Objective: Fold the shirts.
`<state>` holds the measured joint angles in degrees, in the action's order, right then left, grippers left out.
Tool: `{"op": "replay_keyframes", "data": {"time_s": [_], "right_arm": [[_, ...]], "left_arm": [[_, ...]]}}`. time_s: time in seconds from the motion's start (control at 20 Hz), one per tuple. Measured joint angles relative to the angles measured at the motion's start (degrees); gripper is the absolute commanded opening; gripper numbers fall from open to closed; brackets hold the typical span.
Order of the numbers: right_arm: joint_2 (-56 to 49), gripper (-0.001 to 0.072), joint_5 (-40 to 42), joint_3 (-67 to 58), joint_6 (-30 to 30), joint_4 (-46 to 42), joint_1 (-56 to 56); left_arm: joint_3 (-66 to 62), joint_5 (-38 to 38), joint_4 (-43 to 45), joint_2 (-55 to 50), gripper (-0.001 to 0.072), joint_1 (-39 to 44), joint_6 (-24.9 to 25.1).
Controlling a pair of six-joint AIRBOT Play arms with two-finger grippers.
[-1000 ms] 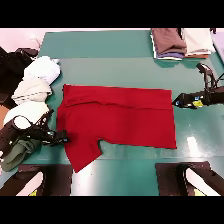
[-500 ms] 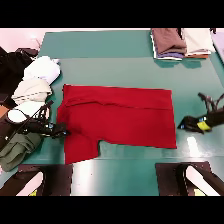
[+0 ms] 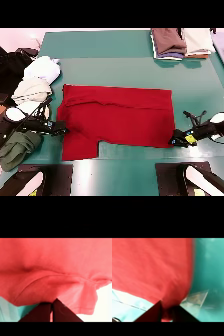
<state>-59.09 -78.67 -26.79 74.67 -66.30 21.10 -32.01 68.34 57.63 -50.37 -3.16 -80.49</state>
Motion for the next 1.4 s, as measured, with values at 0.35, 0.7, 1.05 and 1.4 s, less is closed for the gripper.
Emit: {"op": "replay_keyframes", "data": {"time_s": [0.35, 0.7, 1.05, 1.4], "right_arm": [[7.65, 0.0015, -4.13, -5.18, 0.96, -4.52, -8.66], [15.02, 0.0014, -9.46, -11.5, 2.21, -12.09, -9.81], [-1.05, 0.0014, -2.67, -26.58, 2.62, -12.72, -12.57], [-18.82, 0.0016, 1.79, -41.72, 5.4, -11.91, -16.31]], "left_arm": [[-1.44, 10.14, 6.47, 12.2, 0.0021, 0.0, -2.38], [-1.92, 13.2, 7.56, 17.84, 0.0021, 0.0, -4.52], [-10.25, -1.66, 7.39, 1.97, 0.0023, 0.02, -1.2], [-22.6, -12.11, 5.88, -18.36, 0.0024, 0.02, 1.22]]}}
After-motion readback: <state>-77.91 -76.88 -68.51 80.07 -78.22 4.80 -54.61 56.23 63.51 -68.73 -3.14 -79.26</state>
